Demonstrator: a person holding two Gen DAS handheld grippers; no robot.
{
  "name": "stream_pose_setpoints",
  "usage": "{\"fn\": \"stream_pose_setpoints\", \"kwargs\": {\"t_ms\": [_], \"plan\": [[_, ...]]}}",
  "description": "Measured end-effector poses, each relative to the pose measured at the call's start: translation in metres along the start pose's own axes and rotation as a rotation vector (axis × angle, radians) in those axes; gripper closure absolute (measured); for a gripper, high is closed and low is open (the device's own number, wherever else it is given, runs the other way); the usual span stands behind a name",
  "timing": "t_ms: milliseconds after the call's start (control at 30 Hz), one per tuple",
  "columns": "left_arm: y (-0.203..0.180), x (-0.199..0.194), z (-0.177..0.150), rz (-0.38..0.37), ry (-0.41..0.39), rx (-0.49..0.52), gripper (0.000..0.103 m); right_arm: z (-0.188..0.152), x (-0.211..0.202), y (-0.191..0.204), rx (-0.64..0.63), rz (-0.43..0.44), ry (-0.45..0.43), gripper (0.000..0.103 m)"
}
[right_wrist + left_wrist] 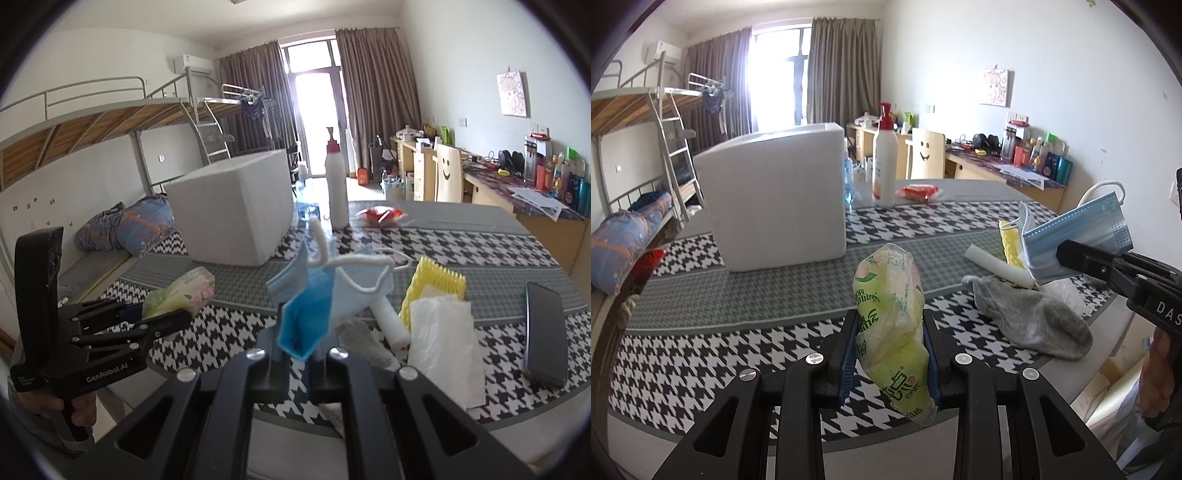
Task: Organize soft objects
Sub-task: 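Carry the snack bag and blue mask over the white foam box with both tools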
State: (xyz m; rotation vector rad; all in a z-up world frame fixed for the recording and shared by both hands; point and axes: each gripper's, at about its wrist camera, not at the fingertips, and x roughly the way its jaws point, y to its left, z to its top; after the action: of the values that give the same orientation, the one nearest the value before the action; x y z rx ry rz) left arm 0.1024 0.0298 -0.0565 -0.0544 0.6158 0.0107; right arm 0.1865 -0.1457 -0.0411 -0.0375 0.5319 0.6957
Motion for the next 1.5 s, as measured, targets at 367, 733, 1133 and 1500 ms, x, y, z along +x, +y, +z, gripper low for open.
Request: {"fn": "stream_pose_setpoints", "kwargs": {"t_ms": [367, 733, 1133, 1500], "plan": [[0.002, -0.011, 0.016, 0.011, -0.052, 0.012, 0.070, 0.015, 0.001, 0.001, -0.025, -0.015, -0.037, 0.095], [0.002, -0.014, 0.033, 0.014, -0.094, 0.029, 0.070, 0.024, 0.003, 0.000, -0.044, -0.042, -0.055, 0.094], [0.007, -0.013, 0.051, 0.011, -0.127, 0.028, 0.070, 0.035, 0.007, 0.001, -0.063, -0.067, -0.087, 0.094], [0.006, -0.018, 0.070, 0.012, -0.172, 0.037, 0.070, 0.048, 0.007, 0.006, -0.087, -0.069, -0.117, 0.094]]}}
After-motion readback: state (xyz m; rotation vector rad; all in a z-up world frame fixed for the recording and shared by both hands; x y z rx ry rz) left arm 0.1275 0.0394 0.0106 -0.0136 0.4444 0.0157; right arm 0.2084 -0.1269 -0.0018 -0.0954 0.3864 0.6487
